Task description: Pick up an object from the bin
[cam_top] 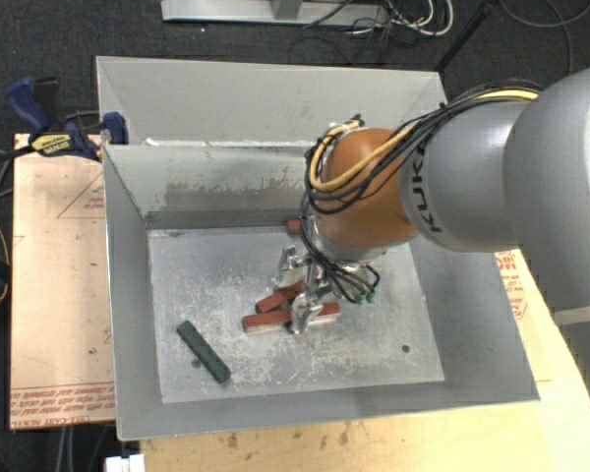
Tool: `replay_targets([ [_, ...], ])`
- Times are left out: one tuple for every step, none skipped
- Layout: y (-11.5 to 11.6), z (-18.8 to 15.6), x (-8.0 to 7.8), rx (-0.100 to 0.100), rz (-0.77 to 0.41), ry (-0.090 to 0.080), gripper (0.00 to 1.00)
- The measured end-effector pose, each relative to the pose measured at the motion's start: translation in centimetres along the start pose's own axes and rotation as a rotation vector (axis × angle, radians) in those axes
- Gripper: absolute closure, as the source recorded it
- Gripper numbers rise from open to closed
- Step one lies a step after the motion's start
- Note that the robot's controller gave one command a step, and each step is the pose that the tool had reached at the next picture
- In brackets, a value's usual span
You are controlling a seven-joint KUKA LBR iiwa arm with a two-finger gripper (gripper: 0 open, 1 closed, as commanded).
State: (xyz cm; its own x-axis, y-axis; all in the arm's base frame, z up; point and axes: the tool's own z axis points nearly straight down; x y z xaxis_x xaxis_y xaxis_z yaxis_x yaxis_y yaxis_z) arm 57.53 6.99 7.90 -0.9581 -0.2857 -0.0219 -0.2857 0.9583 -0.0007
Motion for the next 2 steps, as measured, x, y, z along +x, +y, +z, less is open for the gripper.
replay_targets([
  [0.0, 0.0, 0.0, 0.0, 0.0, 0.0, 1.0],
  [0.02, -0.33, 0.09, 0.0, 0.0, 0.003, 1.0],
])
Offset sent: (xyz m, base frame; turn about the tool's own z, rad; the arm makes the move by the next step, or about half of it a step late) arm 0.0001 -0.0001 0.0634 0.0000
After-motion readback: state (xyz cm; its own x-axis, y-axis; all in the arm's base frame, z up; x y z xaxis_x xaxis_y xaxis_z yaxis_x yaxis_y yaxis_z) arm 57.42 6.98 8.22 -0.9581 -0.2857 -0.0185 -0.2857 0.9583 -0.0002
